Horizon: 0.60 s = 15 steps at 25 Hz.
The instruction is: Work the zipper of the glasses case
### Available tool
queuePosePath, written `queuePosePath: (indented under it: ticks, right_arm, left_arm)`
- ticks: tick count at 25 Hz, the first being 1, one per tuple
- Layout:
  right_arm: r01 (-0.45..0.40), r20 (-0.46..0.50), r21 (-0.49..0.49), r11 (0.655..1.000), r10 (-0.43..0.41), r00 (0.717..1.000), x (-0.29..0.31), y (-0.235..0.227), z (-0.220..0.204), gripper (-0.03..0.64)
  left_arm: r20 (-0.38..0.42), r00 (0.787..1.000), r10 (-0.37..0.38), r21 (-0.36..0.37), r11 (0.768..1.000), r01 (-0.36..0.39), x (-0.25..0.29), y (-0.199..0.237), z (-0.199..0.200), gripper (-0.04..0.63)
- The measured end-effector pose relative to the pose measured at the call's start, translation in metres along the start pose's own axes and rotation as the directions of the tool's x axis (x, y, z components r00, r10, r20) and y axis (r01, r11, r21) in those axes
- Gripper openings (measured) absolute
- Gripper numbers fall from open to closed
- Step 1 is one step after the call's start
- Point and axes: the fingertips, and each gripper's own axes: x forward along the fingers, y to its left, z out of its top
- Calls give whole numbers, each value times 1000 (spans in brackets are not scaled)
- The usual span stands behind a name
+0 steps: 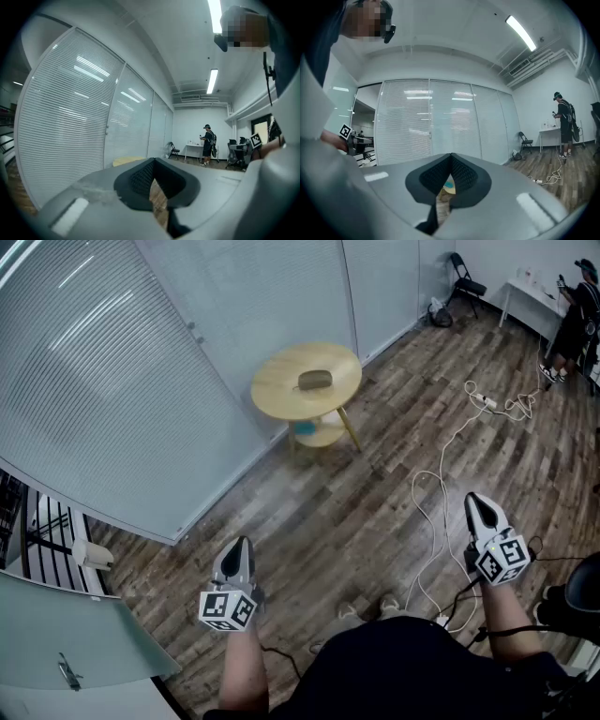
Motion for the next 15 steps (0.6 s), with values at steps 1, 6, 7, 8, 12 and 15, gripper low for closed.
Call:
queuePosePath:
  ticks: [1, 6, 7, 8, 12, 15]
  right_arm:
    - [-1, -1, -3, 1000, 1, 1000, -1, -1, 0, 3]
    - [-16, -6, -12, 1000, 16, 1000, -2, 1, 0, 3]
    - [-20, -5, -13, 1000, 20, 1000, -1, 1, 0, 3]
    - [-23, -6, -14, 1000, 22, 1000, 0, 1, 0, 3]
    - [-33, -21, -16, 999, 33, 999, 0, -3, -4, 4]
    - [-51, -18, 7, 999, 51, 999, 2, -9, -7, 5]
  left_arm:
    - [9, 1000, -7, -1, 1000, 7, 0, -4, 1, 5]
    - [36, 999, -36, 7, 999, 36, 5, -18, 7, 3]
    - [35, 999, -41, 10, 999, 41, 7, -20, 8, 4]
    - [34, 998, -46, 13, 999, 45, 9, -23, 9, 3]
    - [22, 998, -61, 24, 998, 61, 20, -34, 12, 3]
    - [16, 998, -68, 28, 997, 67, 33, -44, 11, 3]
